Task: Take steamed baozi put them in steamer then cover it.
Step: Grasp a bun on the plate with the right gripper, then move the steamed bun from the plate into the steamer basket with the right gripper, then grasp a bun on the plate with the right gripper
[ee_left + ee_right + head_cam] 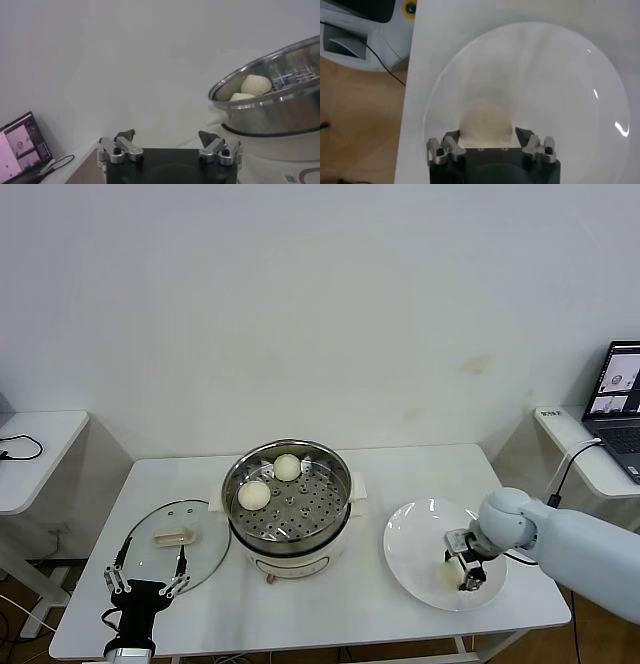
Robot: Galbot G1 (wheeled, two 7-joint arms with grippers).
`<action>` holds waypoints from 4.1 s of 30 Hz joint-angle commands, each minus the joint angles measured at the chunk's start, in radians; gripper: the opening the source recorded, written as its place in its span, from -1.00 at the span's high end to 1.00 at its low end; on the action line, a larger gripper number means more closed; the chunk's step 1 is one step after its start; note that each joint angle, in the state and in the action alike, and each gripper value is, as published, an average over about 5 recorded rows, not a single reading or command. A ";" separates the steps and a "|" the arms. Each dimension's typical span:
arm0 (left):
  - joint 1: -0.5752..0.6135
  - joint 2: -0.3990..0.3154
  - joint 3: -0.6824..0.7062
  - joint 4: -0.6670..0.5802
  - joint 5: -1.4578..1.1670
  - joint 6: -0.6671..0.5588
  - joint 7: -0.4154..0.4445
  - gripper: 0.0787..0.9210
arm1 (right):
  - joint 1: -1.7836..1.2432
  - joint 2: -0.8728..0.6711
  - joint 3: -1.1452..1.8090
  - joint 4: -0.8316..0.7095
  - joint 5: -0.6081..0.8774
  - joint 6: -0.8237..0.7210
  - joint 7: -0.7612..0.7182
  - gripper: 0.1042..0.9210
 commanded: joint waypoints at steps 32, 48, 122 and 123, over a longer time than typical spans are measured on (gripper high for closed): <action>-0.004 0.028 -0.006 -0.022 -0.015 0.001 0.001 -0.77 | 0.780 0.246 -0.220 -0.111 0.315 0.001 -0.084 -0.16; 0.006 0.035 -0.041 -0.023 -0.057 0.014 0.010 -0.77 | 0.736 0.606 -0.278 -0.166 0.431 0.031 0.050 -0.16; -0.006 0.035 -0.023 -0.028 -0.048 0.008 0.009 -0.77 | 0.671 0.051 -0.289 0.081 0.296 -0.065 0.005 -0.76; -0.007 0.036 -0.019 -0.029 -0.046 0.009 0.009 -0.77 | 0.645 0.022 -0.280 0.087 0.286 -0.067 0.006 -0.76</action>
